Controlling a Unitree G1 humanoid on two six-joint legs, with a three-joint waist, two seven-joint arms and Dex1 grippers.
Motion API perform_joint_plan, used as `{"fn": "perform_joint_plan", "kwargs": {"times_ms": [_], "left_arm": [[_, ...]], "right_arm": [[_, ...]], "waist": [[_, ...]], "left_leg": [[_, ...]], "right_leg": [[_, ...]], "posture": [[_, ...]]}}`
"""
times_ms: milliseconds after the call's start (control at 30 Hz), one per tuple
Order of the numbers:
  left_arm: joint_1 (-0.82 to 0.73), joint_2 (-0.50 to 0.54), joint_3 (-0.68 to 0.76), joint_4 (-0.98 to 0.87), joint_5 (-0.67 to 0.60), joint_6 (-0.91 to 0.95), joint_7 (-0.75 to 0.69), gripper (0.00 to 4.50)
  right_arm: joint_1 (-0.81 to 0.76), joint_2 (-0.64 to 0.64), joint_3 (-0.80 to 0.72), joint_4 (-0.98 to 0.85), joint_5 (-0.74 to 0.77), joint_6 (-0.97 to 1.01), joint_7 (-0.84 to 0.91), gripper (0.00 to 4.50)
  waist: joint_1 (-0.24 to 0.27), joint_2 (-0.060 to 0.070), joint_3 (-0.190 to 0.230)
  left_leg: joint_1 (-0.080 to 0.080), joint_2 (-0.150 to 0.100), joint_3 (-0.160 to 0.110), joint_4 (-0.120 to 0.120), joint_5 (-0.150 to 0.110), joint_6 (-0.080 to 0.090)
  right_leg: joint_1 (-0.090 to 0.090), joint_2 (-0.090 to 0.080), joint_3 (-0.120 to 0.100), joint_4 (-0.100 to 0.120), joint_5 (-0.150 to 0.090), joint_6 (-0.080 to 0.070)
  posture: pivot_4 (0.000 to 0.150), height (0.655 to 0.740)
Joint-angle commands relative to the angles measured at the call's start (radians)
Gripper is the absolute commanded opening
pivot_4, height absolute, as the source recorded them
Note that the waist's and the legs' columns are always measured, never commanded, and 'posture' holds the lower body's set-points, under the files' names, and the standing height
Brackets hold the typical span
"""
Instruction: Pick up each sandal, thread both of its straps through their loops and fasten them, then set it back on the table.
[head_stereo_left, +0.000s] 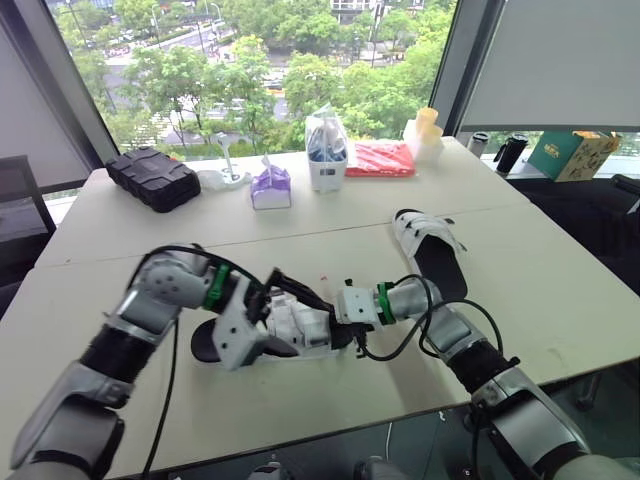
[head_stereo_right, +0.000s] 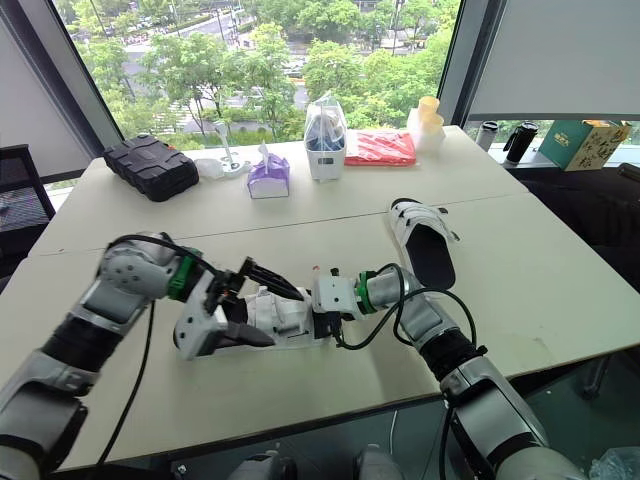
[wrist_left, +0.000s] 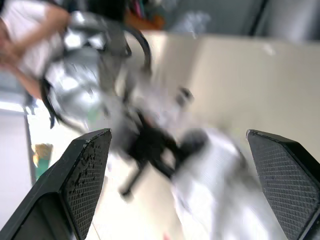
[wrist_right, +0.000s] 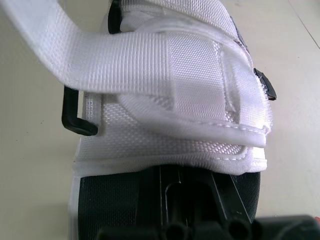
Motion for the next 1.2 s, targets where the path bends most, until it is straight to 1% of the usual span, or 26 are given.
{"fn": "perform_joint_plan", "kwargs": {"times_ms": [33, 167, 200, 233, 300, 367, 433, 467, 500, 533, 600, 667, 700, 733, 800, 867, 900, 967, 1133, 1200], "left_arm": [[0.051, 0.045, 0.037, -0.046, -0.059, 0.02, 0.021, 4.45], [0.069, 0.062, 0.059, -0.015, -0.028, 0.015, 0.063, 4.45], [0.07, 0.063, 0.068, 0.005, -0.02, 0.027, 0.079, 4.45], [0.078, 0.064, 0.083, 0.017, -0.03, 0.08, 0.103, 4.45], [0.111, 0.075, 0.117, 0.004, -0.078, 0.278, 0.157, 4.45], [0.183, 0.113, 0.144, -0.07, -0.19, 0.579, 0.192, 4.45], [0.276, 0.184, 0.159, -0.186, -0.349, 0.905, 0.199, 4.45], [0.339, 0.224, 0.172, -0.26, -0.476, 1.07, 0.203, 4.45], [0.396, 0.261, 0.174, -0.329, -0.571, 1.214, 0.215, 4.45], [0.446, 0.277, 0.184, -0.386, -0.64, 1.296, 0.225, 4.45], [0.505, 0.284, 0.203, -0.464, -0.718, 1.409, 0.268, 4.45], [0.526, 0.273, 0.226, -0.509, -0.782, 1.498, 0.316, 4.45], [0.528, 0.26, 0.237, -0.52, -0.819, 1.545, 0.352, 4.45], [0.528, 0.241, 0.245, -0.525, -0.854, 1.588, 0.394, 4.45], [0.53, 0.182, 0.229, -0.543, -0.87, 1.642, 0.482, 4.45], [0.526, 0.135, 0.212, -0.554, -0.867, 1.69, 0.554, 4.45], [0.521, 0.117, 0.209, -0.556, -0.866, 1.714, 0.582, 4.45], [0.51, 0.061, 0.185, -0.558, -0.841, 1.746, 0.651, 4.45], [0.492, -0.074, 0.112, -0.538, -0.793, 1.803, 0.773, 4.45], [0.487, -0.113, 0.105, -0.536, -0.78, 1.814, 0.801, 4.45]], "right_arm": [[-0.004, 0.003, 0.028, 0.072, -0.054, -0.002, -0.005, 0.0], [-0.019, 0.01, 0.03, 0.098, -0.054, -0.019, -0.006, 0.0], [-0.021, 0.01, 0.031, 0.104, -0.056, -0.025, -0.007, 0.0], [-0.024, 0.012, 0.032, 0.108, -0.057, -0.028, -0.007, 0.0], [-0.026, 0.014, 0.032, 0.115, -0.056, -0.033, -0.007, 0.0], [-0.028, 0.017, 0.032, 0.118, -0.055, -0.035, -0.007, 0.0], [-0.028, 0.019, 0.033, 0.12, -0.055, -0.038, -0.007, 0.0], [-0.028, 0.02, 0.033, 0.12, -0.054, -0.038, -0.007, 0.0], [-0.027, 0.019, 0.034, 0.119, -0.053, -0.038, -0.005, 0.0], [-0.027, 0.019, 0.035, 0.117, -0.052, -0.038, -0.004, 0.0], [-0.026, 0.019, 0.036, 0.116, -0.051, -0.037, -0.002, 0.0], [-0.023, 0.017, 0.036, 0.111, -0.05, -0.035, 0.002, 0.0], [-0.021, 0.017, 0.036, 0.109, -0.049, -0.035, 0.003, 0.0], [-0.02, 0.016, 0.036, 0.107, -0.048, -0.033, 0.004, 0.0], [-0.014, 0.016, 0.038, 0.097, -0.046, -0.026, 0.007, 0.0], [-0.008, 0.016, 0.037, 0.087, -0.043, -0.018, 0.01, 0.0], [-0.006, 0.017, 0.037, 0.083, -0.042, -0.014, 0.012, 0.0], [0.002, 0.014, 0.038, 0.068, -0.042, -0.007, 0.013, 0.0], [0.027, -0.002, 0.039, 0.024, -0.039, 0.015, 0.029, 0.0], [0.033, -0.007, 0.038, 0.011, -0.037, 0.025, 0.031, 0.0]], "waist": [[-0.001, 0.0, 0.0], [0.0, 0.0, 0.0], [0.0, 0.0, 0.0], [0.0, 0.0, 0.0], [-0.002, 0.0, 0.0], [-0.009, 0.001, 0.0], [-0.019, 0.001, 0.001], [-0.024, 0.001, 0.001], [-0.027, 0.002, 0.002], [-0.028, 0.002, 0.002], [-0.023, 0.003, 0.003], [-0.019, 0.002, 0.003], [-0.019, 0.002, 0.003], [-0.019, 0.002, 0.003], [-0.018, 0.003, 0.003], [-0.019, 0.003, 0.003], [-0.019, 0.003, 0.003], [-0.018, 0.003, 0.003], [-0.009, 0.003, 0.003], [0.0, 0.002, 0.002]], "left_leg": [[0.001, 0.0, 0.0, 0.0, 0.0, 0.0], [0.002, 0.0, 0.0, 0.0, 0.0, 0.0], [0.002, 0.0, 0.0, 0.001, 0.0, 0.0], [0.004, 0.0, 0.0, 0.0, 0.0, 0.0], [0.007, 0.001, 0.0, -0.001, 0.0, 0.0], [0.009, 0.001, 0.001, -0.002, 0.0, 0.0], [0.009, 0.001, 0.0, -0.003, 0.0, 0.001], [0.009, 0.001, 0.0, -0.003, 0.0, 0.001], [0.009, 0.001, 0.0, -0.003, -0.001, 0.001], [0.009, 0.001, 0.0, -0.003, -0.001, 0.001], [0.009, 0.001, 0.0, -0.003, -0.001, 0.001], [0.01, 0.001, -0.001, -0.002, -0.001, 0.001], [0.01, 0.001, -0.001, -0.001, -0.001, 0.001], [0.01, 0.001, -0.002, -0.001, -0.001, 0.001], [0.01, 0.001, -0.002, -0.001, -0.001, 0.001], [0.01, 0.001, -0.002, -0.002, -0.001, 0.001], [0.01, 0.001, -0.002, -0.002, -0.001, 0.001], [0.01, 0.001, -0.001, -0.003, -0.001, 0.001], [0.01, 0.0, -0.001, -0.003, -0.001, 0.001], [0.01, 0.0, -0.001, -0.003, -0.001, 0.001]], "right_leg": [[0.001, 0.0, 0.0, 0.0, 0.0, 0.0], [0.002, 0.0, 0.0, 0.0, 0.0, 0.0], [0.002, 0.0, 0.0, 0.0, 0.0, 0.0], [0.003, 0.0, 0.0, 0.0, 0.0, 0.0], [0.006, 0.0, 0.0, 0.001, 0.0, 0.0], [0.007, 0.0, 0.0, 0.001, -0.001, 0.0], [0.006, 0.001, 0.001, 0.003, -0.001, 0.002], [0.006, 0.001, 0.001, 0.004, -0.001, 0.005], [0.005, 0.001, 0.001, 0.005, -0.001, 0.005], [0.005, 0.001, 0.001, 0.005, -0.002, 0.005], [0.006, 0.0, 0.0, 0.004, -0.002, 0.006], [0.008, 0.0, 0.0, 0.004, -0.004, 0.003], [0.008, -0.001, 0.0, 0.004, -0.006, 0.004], [0.008, -0.002, 0.001, 0.004, -0.007, 0.003], [0.008, -0.002, 0.001, 0.004, -0.007, 0.002], [0.008, -0.002, 0.001, 0.003, -0.007, 0.001], [0.008, -0.002, 0.001, 0.003, -0.005, -0.002], [0.008, -0.001, 0.001, 0.003, -0.005, -0.001], [0.008, -0.001, 0.001, 0.002, -0.005, -0.001], [0.008, -0.001, 0.001, 0.001, -0.005, -0.001]], "posture": [[0.15, 0.74], [0.15, 0.74], [0.15, 0.74], [0.15, 0.74], [0.15, 0.74], [0.15, 0.74], [0.15, 0.74], [0.15, 0.74], [0.15, 0.74], [0.15, 0.74], [0.15, 0.74], [0.15, 0.74], [0.15, 0.74], [0.15, 0.74], [0.15, 0.74], [0.15, 0.74], [0.15, 0.74], [0.15, 0.74], [0.15, 0.74], [0.15, 0.74]]}}
